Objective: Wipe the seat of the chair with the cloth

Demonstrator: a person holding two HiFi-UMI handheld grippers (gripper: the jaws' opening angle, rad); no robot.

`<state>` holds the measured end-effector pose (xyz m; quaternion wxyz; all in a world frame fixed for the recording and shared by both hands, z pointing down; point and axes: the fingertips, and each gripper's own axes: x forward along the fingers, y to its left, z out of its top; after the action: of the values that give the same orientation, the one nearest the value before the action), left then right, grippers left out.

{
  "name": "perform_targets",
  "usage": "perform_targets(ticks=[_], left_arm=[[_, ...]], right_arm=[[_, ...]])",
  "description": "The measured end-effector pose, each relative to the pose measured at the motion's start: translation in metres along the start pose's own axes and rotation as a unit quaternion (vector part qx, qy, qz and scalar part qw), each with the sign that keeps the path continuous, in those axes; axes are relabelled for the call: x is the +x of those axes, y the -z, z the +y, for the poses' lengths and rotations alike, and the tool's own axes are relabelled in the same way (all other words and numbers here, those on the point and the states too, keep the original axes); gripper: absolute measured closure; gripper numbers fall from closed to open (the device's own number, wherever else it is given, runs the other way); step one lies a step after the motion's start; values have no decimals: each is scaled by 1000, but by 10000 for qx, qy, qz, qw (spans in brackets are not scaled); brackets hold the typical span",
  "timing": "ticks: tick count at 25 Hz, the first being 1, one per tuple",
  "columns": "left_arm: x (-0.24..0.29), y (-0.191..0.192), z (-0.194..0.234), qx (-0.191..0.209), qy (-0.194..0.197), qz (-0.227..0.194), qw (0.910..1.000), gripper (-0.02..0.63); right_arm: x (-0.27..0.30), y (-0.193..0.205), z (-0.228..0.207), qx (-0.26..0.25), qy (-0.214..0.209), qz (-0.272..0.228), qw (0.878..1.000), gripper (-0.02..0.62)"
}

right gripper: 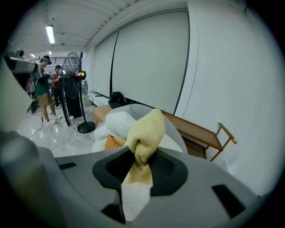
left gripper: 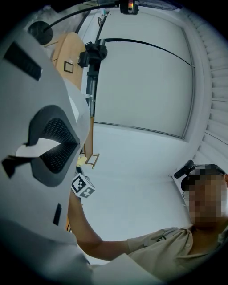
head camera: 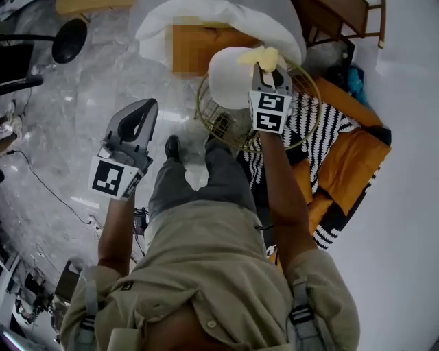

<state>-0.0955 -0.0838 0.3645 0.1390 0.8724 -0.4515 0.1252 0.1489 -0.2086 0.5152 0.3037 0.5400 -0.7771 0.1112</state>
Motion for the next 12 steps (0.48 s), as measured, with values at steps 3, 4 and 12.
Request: perform_targets(ticks=[3, 4, 12], left_arm=[[11, 10, 10, -159, -112, -170, 9997, 591], [14, 12, 12, -247, -146, -228, 9993, 591], [33, 35, 22, -532, -198, -51, 9984, 591]], right_arm=[[46, 23, 27, -352, -190, 319, 9987, 480], [58, 31, 40, -482, -293, 446, 9974, 480], [101, 58, 143, -1252, -1269, 779, 9809, 480]])
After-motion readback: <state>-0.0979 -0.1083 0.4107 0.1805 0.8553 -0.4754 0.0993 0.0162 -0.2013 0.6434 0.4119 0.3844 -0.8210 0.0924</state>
